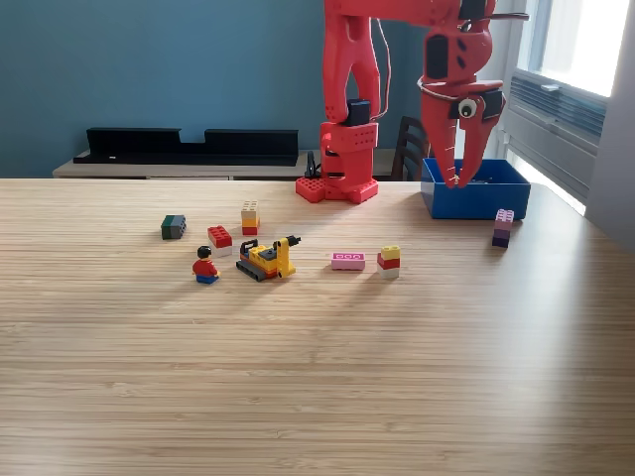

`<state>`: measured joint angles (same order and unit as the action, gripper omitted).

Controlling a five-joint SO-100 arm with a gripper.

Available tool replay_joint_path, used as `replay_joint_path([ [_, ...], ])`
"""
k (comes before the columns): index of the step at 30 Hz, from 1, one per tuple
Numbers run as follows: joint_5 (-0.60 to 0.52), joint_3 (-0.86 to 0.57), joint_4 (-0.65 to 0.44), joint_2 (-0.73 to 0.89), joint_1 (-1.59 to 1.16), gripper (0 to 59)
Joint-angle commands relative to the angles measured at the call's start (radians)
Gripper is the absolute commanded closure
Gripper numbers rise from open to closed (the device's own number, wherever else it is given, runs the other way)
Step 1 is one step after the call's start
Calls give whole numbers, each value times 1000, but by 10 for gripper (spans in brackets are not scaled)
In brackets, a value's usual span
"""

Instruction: Grasp a lego block and put it in the bin.

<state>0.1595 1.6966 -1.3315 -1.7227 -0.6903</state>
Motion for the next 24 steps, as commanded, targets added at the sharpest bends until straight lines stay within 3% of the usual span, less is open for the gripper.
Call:
replay_joint_path([
  [1, 57, -17, 15, -55, -107, 414],
  [5, 109, -32, 25, -29, -143, 376],
  [10, 147, -106, 20, 117, -152, 350],
  [24, 219, -253, 37, 391, -163, 348],
])
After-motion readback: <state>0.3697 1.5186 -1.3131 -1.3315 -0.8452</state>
